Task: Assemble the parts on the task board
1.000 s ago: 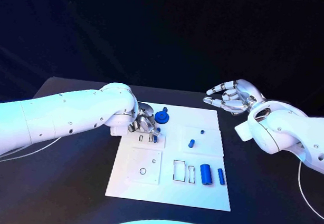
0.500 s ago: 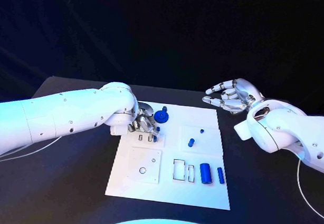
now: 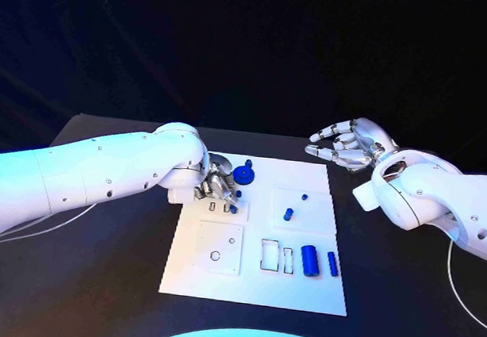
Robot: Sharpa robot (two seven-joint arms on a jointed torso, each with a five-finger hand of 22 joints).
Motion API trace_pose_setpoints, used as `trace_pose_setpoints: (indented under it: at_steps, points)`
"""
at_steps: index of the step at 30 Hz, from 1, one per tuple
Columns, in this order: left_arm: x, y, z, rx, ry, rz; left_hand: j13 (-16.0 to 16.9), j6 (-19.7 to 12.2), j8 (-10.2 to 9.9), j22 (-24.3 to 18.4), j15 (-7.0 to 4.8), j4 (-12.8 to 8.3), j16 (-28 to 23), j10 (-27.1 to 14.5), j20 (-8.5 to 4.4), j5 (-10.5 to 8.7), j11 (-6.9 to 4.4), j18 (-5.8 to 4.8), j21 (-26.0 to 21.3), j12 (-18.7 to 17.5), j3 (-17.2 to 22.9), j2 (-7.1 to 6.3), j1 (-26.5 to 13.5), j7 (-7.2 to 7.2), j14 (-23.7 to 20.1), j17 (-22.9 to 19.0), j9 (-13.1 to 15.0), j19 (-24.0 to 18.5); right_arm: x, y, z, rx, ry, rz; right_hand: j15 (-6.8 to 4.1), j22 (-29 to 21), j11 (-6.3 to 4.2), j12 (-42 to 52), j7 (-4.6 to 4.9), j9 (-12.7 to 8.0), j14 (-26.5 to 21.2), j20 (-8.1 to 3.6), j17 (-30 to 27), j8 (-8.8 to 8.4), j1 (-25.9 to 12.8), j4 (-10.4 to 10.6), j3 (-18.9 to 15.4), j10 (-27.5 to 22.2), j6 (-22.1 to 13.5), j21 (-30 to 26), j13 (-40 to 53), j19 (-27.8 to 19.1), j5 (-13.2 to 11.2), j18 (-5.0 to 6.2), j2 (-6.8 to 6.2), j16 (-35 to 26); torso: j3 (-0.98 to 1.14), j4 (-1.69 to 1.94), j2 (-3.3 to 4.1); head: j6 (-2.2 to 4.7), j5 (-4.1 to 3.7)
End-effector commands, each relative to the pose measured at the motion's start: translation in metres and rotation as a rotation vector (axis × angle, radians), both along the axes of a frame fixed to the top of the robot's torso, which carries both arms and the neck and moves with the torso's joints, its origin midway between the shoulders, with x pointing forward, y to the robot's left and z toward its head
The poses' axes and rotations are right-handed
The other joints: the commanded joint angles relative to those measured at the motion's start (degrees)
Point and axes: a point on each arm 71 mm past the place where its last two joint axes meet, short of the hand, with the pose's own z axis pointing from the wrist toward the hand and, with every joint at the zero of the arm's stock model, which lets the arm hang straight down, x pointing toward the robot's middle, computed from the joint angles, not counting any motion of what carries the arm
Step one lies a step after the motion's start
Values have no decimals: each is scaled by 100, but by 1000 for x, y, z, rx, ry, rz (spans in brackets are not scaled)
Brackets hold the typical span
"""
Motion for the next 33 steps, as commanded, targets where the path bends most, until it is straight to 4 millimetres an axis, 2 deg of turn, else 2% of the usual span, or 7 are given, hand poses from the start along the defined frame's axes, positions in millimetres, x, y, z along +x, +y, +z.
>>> trace_pose_setpoints:
  at_steps: [1, 4, 10, 12, 13, 23, 33]
  points:
    - [-2, -2, -1, -18, 32, -5, -12, 7, -15, 12, -41, -34, 10, -43, -2, 43, 0, -79, 24, -31, 238, -18, 108, -50, 461, 1060, 61, -38, -1, 2, 0, -10, -1, 21, -18, 1507, -18, -27, 6, 6, 506, -35, 1134, 32, -6, -10, 35, -34, 28, 25, 326, 610, 32, -81, 39, -36, 3, -2, 1, -4, 3]
    - [-2, -1, -1, -24, 37, 0, -21, 0, -14, 8, -44, -73, 9, -43, -4, 44, 0, -78, 22, -48, 453, -56, 141, -50, 461, 1060, 97, -44, -1, 2, 0, -11, -1, 21, -18, 1507, -18, -27, 6, 6, 506, -35, 1134, 32, -6, -10, 35, -34, 28, 25, 326, 610, 32, -81, 39, -36, 2, -5, 2, -3, 2]
    - [-3, 2, -2, -55, 58, 22, 2, -1, 106, 36, -60, -363, 1, 18, -21, 43, -23, -79, 32, -73, 1351, -256, 94, -58, 458, 1050, 321, -35, -1, 2, 0, -12, -1, 21, -19, 1507, -19, -30, 6, 6, 507, -36, 1135, 34, -5, -10, 38, -36, 29, 25, 323, 610, 41, -81, 40, -36, 5, -1, 2, 5, 3]
    - [-4, 3, -1, -73, 68, 35, 22, -31, 179, 71, -57, -654, 1, 68, -19, 55, -17, -87, 47, -86, 1923, -382, -75, -55, 461, 1057, 488, -17, -1, 1, 0, -12, -1, 21, -19, 1507, -19, -30, 6, 6, 507, -36, 1135, 34, -5, -10, 38, -36, 29, 25, 323, 610, 41, -81, 40, -36, 6, 0, 2, 5, 4]
    - [-4, 4, -1, -80, 69, 41, 29, -28, 193, 77, -59, -722, 0, 82, -18, 55, -16, -87, 50, -86, 2027, -407, -133, -53, 460, 1054, 524, -14, -1, 1, 0, -12, -1, 21, -19, 1507, -19, -30, 6, 6, 507, -36, 1135, 34, -5, -10, 38, -36, 29, 25, 323, 610, 41, -81, 40, -36, 7, 0, 3, 3, 5]
    - [-8, 14, 4, -163, 68, 114, 101, 39, 227, 174, -73, -1010, 1, 170, -28, 93, -34, -104, 94, -61, 2429, -510, -353, -66, 464, 1061, 651, 45, -1, -1, 0, -13, -3, 19, -20, 1505, -19, -32, 6, 6, 506, -37, 1132, 35, -9, -7, 46, -36, 28, 23, 321, 609, 67, -80, 39, -38, 7, 1, 1, 5, 16]
    - [-10, 20, 6, -125, -43, 116, 141, 95, 225, 200, -83, -1121, 4, 223, -37, 119, -46, -108, 108, -46, 2572, -563, -429, -76, 467, 1069, 687, 61, -2, -4, 0, -14, -4, 14, -20, 1505, -19, -32, 6, 6, 506, -37, 1132, 35, -9, -7, 46, -36, 28, 23, 321, 609, 67, -80, 39, -38, -2, 10, -6, -10, 21]
